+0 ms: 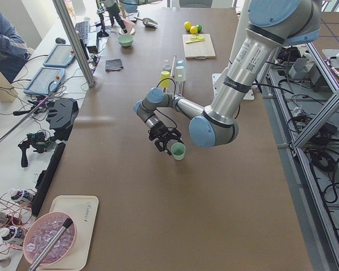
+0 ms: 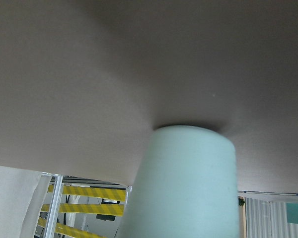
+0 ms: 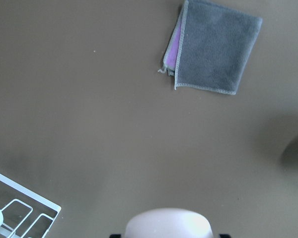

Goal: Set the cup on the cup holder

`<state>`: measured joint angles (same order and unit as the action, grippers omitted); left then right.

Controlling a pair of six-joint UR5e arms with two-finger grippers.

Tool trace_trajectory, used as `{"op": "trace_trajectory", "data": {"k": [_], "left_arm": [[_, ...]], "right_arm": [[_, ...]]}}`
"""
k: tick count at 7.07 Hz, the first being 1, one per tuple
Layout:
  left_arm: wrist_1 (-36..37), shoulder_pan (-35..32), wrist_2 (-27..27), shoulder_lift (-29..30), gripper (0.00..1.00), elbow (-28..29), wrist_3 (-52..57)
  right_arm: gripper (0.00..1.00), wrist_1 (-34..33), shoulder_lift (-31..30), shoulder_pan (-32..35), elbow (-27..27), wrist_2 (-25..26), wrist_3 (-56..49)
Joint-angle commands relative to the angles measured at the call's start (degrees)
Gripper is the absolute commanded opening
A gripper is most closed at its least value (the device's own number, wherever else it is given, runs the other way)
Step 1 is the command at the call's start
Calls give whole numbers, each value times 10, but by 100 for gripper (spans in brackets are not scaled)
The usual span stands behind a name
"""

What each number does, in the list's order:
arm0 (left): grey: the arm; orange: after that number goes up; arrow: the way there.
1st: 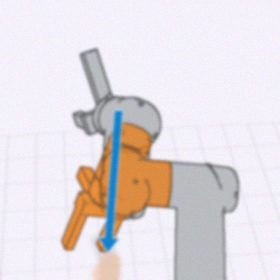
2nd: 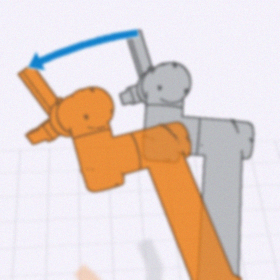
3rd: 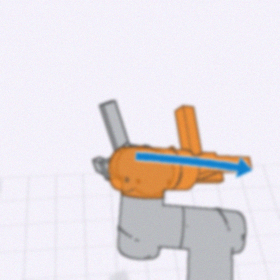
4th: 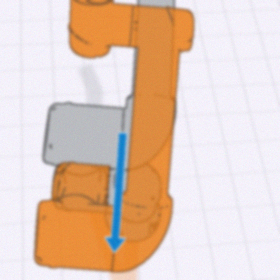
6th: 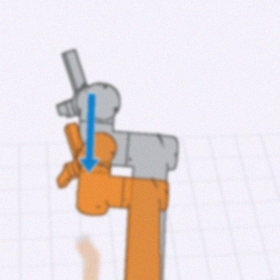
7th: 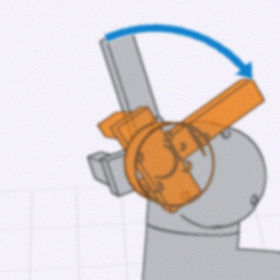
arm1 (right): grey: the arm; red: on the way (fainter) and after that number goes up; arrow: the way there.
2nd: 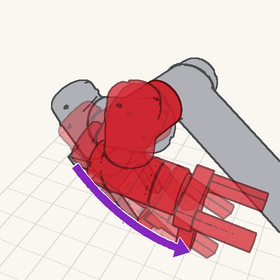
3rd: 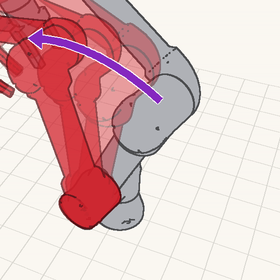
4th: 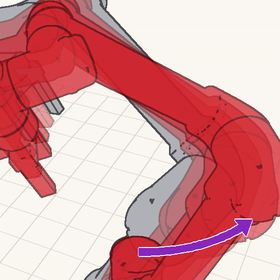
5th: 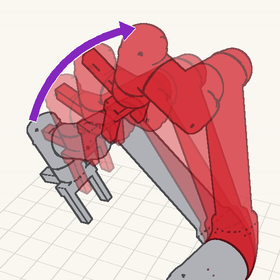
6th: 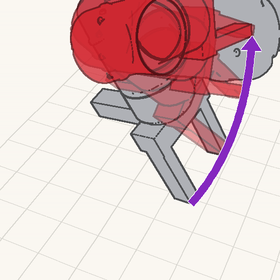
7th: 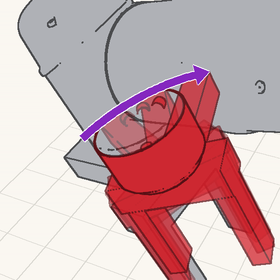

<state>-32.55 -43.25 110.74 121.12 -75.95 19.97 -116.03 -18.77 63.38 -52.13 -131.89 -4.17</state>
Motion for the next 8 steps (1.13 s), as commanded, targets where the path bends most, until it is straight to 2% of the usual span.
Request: {"op": "trace_trajectory", "data": {"k": [1, 3, 5, 8], "left_arm": [[-15, 0, 1, -1, 97, 0, 22], [-22, 0, 2, -4, 97, 0, 36], [-22, 1, 2, -4, 95, 0, 52], [-22, 3, 3, -4, 88, 1, 78]], "right_arm": [[0, 149, -76, -13, -118, 0, 106], [0, 310, -115, -15, -148, -19, 188], [0, 475, -160, -40, -192, -14, 291], [0, 653, -253, -46, -315, -1, 373]]}}
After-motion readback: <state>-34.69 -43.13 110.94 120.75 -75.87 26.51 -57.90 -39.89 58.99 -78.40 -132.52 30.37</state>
